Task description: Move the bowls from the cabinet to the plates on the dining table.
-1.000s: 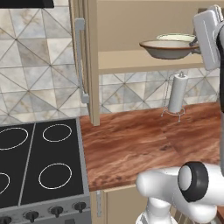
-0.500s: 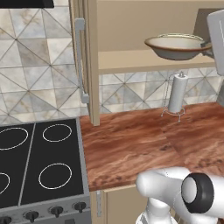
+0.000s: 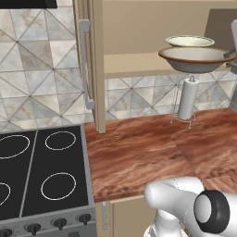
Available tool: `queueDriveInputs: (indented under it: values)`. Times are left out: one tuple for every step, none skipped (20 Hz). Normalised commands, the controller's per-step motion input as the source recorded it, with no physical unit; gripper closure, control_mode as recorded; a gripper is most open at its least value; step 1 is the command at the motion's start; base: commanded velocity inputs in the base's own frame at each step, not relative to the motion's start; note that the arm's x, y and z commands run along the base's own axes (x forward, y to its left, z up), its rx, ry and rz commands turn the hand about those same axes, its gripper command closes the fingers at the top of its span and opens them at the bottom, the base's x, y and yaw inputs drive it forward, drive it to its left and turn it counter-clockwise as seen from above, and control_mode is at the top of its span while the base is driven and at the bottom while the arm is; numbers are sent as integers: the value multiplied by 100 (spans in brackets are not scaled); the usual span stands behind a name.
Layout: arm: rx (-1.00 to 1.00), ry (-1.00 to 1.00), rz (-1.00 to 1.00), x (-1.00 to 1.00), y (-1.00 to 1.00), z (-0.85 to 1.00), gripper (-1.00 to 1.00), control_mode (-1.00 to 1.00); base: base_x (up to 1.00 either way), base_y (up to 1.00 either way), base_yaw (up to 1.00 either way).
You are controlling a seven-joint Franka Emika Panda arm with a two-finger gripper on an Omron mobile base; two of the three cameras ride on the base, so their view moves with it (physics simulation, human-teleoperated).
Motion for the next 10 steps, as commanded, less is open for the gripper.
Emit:
queueDriveInputs:
  values:
    - [-1, 6, 3, -48, 0, 0, 100, -100, 0, 0, 0]
    - [-1, 5, 3, -49, 0, 0, 100, -100, 0, 0, 0]
    - [-1, 5, 3, -49, 0, 0, 100, -100, 0, 0, 0]
    - [-2, 6, 3, -48, 0, 0, 100, -100, 0, 0, 0]
    - [-3, 5, 2, -49, 1, 0, 100, -100, 0, 0, 0]
    - [-3, 4, 0, -51, 1, -2, 100, -100, 0, 0, 0]
    - [-5, 4, 0, -51, 4, -8, 100, -100, 0, 0, 0]
    - [-6, 4, 0, -52, 5, -16, 100, -100, 0, 0, 0]
    - [-6, 4, 0, -49, 5, -16, 100, -100, 0, 0, 0]
    - [-6, 4, 0, -49, 6, -17, 100, -100, 0, 0, 0]
